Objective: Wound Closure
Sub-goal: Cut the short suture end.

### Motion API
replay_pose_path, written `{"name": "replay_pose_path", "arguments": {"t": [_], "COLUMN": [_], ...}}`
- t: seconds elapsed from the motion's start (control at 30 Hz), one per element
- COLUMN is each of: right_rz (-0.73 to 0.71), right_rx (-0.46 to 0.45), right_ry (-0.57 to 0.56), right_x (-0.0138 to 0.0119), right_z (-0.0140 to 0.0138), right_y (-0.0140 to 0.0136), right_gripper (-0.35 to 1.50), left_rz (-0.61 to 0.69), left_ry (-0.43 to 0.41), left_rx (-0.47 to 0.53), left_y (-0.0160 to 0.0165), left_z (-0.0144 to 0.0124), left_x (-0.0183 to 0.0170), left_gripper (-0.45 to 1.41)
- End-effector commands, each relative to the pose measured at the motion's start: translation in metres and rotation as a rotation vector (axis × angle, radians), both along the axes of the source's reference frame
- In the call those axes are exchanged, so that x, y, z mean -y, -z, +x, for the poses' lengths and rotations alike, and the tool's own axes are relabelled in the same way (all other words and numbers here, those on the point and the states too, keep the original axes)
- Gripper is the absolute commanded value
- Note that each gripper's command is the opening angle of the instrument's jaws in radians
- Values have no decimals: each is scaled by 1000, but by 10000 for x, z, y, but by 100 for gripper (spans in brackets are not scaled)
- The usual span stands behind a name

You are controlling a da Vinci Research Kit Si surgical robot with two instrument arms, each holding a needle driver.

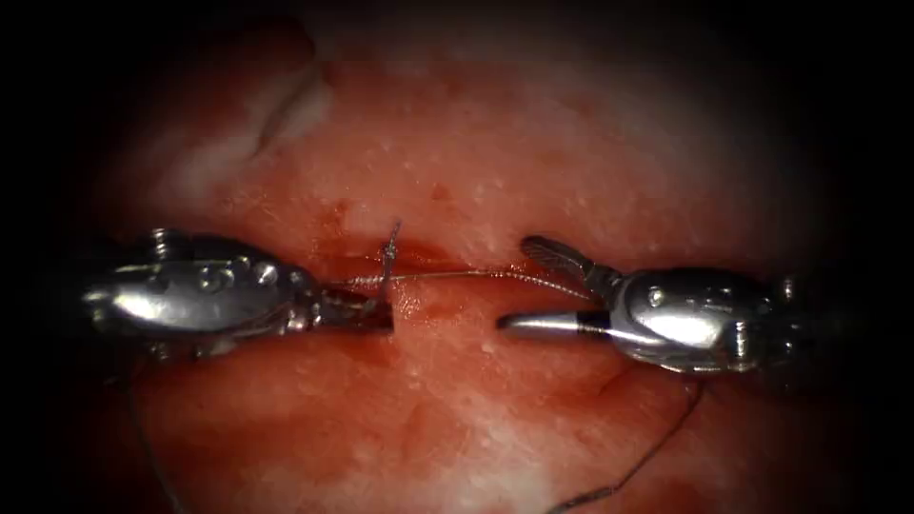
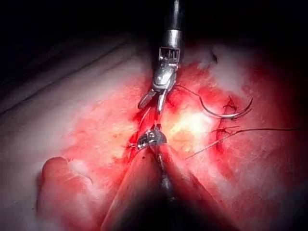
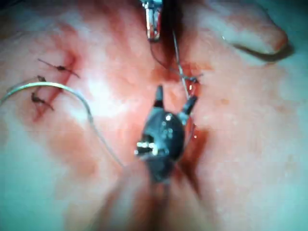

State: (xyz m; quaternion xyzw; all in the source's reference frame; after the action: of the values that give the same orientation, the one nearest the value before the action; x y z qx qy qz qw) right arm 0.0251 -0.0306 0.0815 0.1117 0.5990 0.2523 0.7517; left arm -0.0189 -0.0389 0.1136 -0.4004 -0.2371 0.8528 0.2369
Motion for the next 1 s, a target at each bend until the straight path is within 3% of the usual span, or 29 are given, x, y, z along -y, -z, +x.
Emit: {"name": "replay_pose_path", "arguments": {"t": [0.03, 0.27, 0.43, 0.63, 1.0], "right_rz": [3, -52, -170, -222, -244], "right_rx": [4, 13, 47, 67, 117], "right_ry": [14, 53, 119, 117, 80], "right_x": [10, 13, 16, 17, 14], "right_z": [10, 37, 81, 117, 134], "right_y": [-3, 1, 7, -1, -18], "right_gripper": [115, 115, 116, 123, 121], "left_rz": [-4, -12, -14, -24, -28], "left_ry": [1, 13, 36, 63, 79], "left_rx": [-1, 3, 17, 28, 24], "left_y": [-4, -3, -4, -3, -5], "left_z": [-5, -1, 2, 3, 4], "left_x": [-1, -9, -19, -33, -38], "left_gripper": [-45, -45, -45, -45, -45]}}
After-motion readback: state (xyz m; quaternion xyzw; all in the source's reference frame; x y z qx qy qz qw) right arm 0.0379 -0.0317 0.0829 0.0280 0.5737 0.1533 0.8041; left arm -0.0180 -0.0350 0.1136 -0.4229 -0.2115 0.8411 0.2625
